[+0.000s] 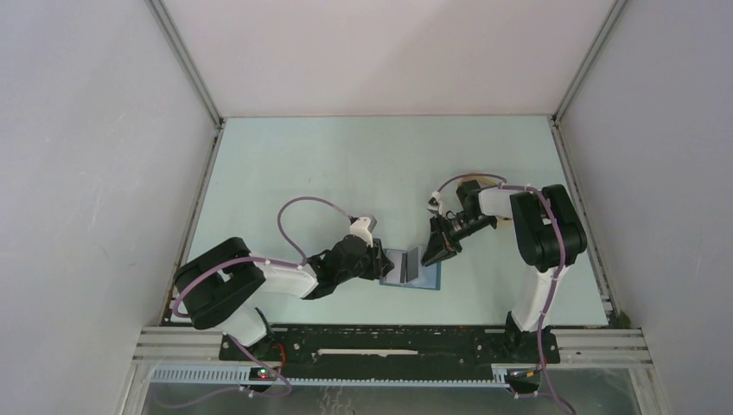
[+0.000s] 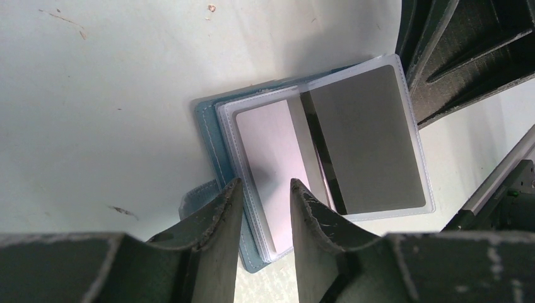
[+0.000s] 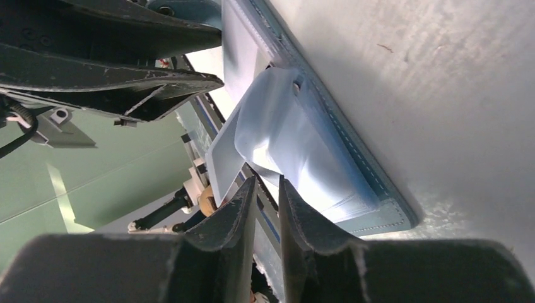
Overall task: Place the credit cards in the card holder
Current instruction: Turn over the card slot in the card holder.
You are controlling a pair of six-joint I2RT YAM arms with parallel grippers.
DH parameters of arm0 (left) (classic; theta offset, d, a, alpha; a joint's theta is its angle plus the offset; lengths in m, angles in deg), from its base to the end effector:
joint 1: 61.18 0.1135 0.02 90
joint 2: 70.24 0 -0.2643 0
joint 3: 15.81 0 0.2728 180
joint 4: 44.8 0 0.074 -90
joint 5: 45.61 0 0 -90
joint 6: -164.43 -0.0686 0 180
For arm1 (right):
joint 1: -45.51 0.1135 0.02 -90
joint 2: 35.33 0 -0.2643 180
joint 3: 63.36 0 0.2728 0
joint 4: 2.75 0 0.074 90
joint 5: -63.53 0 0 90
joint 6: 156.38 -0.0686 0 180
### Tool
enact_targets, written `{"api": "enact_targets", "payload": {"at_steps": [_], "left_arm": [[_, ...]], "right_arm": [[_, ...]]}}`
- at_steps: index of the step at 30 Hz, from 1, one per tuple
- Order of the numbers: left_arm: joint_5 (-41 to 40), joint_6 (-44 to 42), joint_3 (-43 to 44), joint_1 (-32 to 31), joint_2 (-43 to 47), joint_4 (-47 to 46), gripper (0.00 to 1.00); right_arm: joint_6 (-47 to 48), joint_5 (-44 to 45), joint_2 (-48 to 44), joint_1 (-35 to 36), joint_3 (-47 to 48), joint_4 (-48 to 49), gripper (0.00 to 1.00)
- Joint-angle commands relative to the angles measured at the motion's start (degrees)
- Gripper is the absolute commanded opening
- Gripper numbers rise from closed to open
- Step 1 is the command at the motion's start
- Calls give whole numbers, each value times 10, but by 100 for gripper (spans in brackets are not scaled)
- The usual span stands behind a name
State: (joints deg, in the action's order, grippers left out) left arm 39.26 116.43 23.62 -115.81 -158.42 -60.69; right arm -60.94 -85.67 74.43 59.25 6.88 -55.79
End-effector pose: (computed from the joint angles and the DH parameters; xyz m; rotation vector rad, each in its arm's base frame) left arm 0.1850 -0.2501 0.0953 0.1951 2.2681 -0.8577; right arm 0.2919 0.1320 0.0796 0.4066 -2.6078 -1.4910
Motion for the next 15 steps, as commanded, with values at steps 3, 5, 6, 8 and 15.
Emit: {"api": "enact_targets", "payload": {"at_steps": [3, 5, 6, 8, 15], "left_arm": [[13, -11, 19, -3, -3, -11, 38], [13, -11, 19, -3, -3, -12, 38], [14, -11, 19, -3, -3, -11, 38], [13, -12, 18, -3, -2, -13, 38], [15, -12, 15, -3, 0, -18, 38]], "right_arm": [[0, 39, -19, 13, 17, 8, 32], [1, 43, -19, 17, 19, 6, 34], [3, 43, -20, 19, 20, 5, 35], [7, 47, -22, 22, 23, 1, 39], [25, 59, -37, 33, 34, -15, 50]]}}
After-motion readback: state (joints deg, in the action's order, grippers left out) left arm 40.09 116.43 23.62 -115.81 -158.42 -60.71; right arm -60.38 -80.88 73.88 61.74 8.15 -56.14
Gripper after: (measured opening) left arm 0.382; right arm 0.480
